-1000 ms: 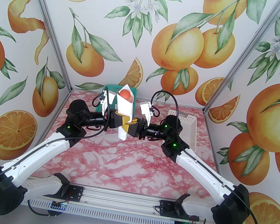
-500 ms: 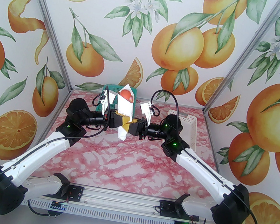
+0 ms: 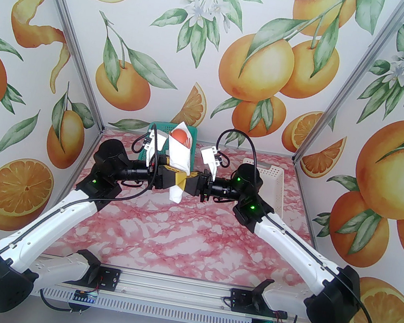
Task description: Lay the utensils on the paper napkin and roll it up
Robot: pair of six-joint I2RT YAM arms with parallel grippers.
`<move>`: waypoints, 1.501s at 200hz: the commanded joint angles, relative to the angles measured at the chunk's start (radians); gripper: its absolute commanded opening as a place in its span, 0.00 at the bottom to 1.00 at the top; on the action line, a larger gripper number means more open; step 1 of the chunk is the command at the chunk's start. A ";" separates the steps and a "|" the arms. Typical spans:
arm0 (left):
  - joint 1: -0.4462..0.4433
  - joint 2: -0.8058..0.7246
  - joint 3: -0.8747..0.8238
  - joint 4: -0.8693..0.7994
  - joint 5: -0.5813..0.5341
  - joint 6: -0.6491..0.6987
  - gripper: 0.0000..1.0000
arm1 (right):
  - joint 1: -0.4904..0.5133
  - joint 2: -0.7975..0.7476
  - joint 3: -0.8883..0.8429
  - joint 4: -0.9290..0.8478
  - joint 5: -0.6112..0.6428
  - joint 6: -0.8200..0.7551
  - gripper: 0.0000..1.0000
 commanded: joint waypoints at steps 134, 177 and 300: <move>0.127 -0.140 -0.017 0.101 0.092 -0.089 0.88 | -0.002 -0.104 0.072 -0.130 0.024 -0.173 0.00; 0.107 -0.149 -0.063 0.250 0.122 -0.194 1.00 | 0.018 -0.096 0.068 -0.002 -0.016 -0.115 0.00; -0.040 -0.038 -0.038 0.357 0.150 -0.218 0.92 | 0.079 -0.028 0.088 0.049 -0.010 -0.099 0.00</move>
